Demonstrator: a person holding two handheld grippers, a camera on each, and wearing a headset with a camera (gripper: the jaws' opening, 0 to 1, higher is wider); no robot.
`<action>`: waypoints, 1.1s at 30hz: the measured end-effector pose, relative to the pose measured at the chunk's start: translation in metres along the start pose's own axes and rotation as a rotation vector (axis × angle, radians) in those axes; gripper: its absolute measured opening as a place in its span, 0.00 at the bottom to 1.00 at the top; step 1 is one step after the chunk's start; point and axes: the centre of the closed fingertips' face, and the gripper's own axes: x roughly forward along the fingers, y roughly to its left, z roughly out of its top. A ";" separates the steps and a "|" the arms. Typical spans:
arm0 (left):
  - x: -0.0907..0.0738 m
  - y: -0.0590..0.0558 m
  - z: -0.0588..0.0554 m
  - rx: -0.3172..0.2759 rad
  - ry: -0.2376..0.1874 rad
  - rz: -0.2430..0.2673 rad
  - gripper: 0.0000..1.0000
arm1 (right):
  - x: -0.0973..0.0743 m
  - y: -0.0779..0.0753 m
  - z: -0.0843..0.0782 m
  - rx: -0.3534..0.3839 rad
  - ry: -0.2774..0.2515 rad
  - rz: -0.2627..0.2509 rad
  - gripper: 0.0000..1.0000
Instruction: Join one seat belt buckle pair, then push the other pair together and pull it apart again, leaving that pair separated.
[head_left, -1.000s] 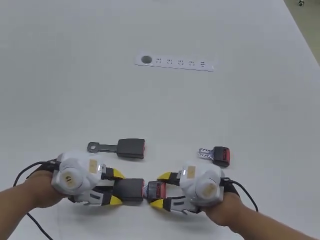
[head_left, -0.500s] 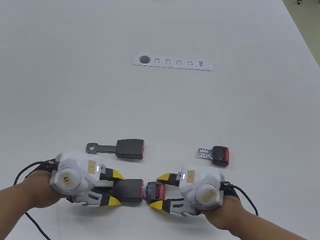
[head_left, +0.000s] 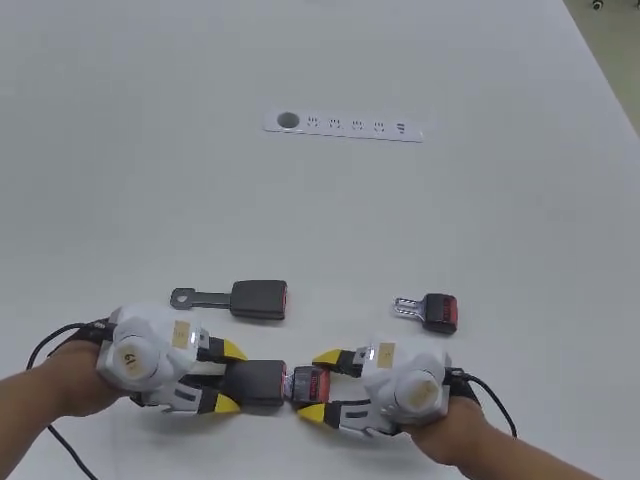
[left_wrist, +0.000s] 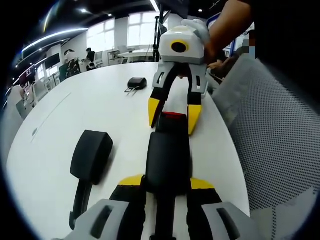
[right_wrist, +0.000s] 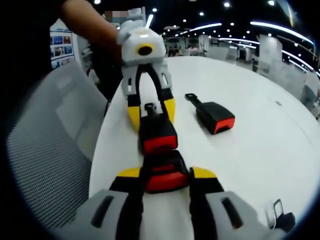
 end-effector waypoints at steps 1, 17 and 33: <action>0.000 0.000 0.000 0.000 0.000 -0.001 0.31 | 0.000 0.000 0.000 0.000 0.000 0.002 0.35; 0.001 0.000 -0.002 -0.001 -0.003 -0.001 0.31 | 0.000 0.002 0.000 0.010 -0.012 -0.006 0.35; 0.003 0.001 0.003 0.001 0.053 0.016 0.35 | -0.002 0.003 0.003 0.003 0.036 -0.029 0.43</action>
